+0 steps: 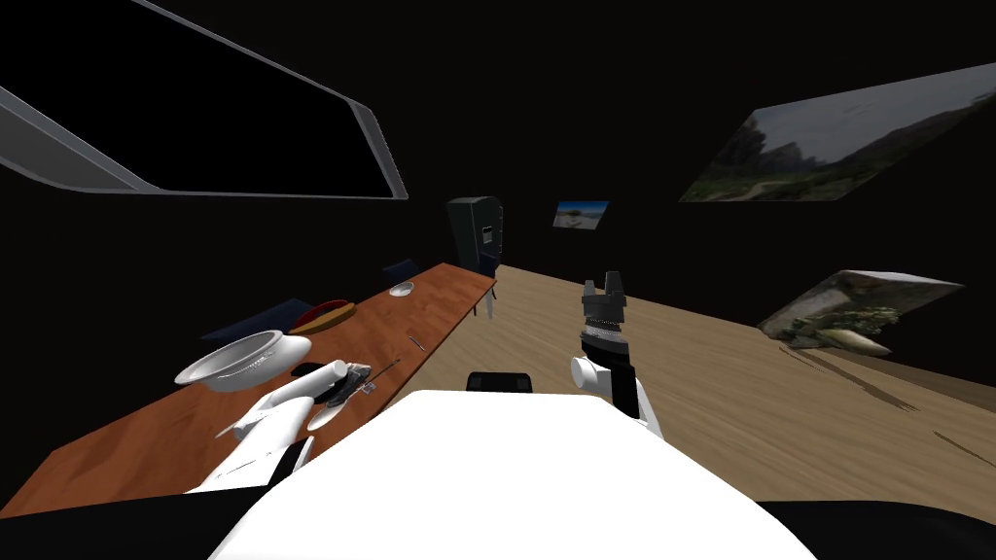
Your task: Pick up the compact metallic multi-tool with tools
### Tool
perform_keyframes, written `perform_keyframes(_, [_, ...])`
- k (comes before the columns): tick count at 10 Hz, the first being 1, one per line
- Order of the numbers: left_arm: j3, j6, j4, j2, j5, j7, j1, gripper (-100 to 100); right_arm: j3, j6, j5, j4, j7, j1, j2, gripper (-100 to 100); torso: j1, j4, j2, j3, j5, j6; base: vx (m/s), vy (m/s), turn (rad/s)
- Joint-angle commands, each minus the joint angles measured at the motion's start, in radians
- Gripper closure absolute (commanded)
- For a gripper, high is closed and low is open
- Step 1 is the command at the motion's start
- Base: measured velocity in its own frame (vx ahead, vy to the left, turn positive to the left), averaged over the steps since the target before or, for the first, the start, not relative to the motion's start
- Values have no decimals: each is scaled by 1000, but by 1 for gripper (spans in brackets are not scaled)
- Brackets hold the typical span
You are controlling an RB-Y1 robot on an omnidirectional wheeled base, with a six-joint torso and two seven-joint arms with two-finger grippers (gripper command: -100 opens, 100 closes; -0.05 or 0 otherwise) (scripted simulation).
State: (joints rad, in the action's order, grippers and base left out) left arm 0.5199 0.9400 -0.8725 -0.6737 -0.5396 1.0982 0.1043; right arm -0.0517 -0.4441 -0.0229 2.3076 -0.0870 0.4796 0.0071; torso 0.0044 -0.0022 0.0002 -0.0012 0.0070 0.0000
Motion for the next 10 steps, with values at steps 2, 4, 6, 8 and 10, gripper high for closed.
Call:
perform_keyframes(2, [-78, 19, -74, -9, -3, -81, 13, 100, 0, 0, 0, 0, 0, 0, 0, 0, 1, 0, 0, 0, 0, -1, -21, 41, 63])
perform_keyframes(4, [-122, 35, -125, -19, -7, -136, 24, 100, 0, 0, 0, 0, 0, 0, 0, 0, 0, 0, 0, 0, 0, 0, -14, 26, 41])
perform_keyframes(6, [-152, 35, -137, -19, -7, -178, 24, 100, 0, 0, 0, 0, 0, 0, 0, 0, 1, 0, 0, 0, 0, 0, -16, 29, 14])
perform_keyframes(8, [-223, 51, -201, -30, -11, -244, 36, 100, 0, 0, 0, 0, 0, 0, 0, 0, 0, -1, 0, 0, 0, 0, -19, 36, 64])
perform_keyframes(10, [-267, 67, -255, -40, -14, -298, 47, 100, 0, 0, 0, 0, 0, 0, 0, 0, 0, -1, -1, -1, 0, 0, -10, 33, 34])
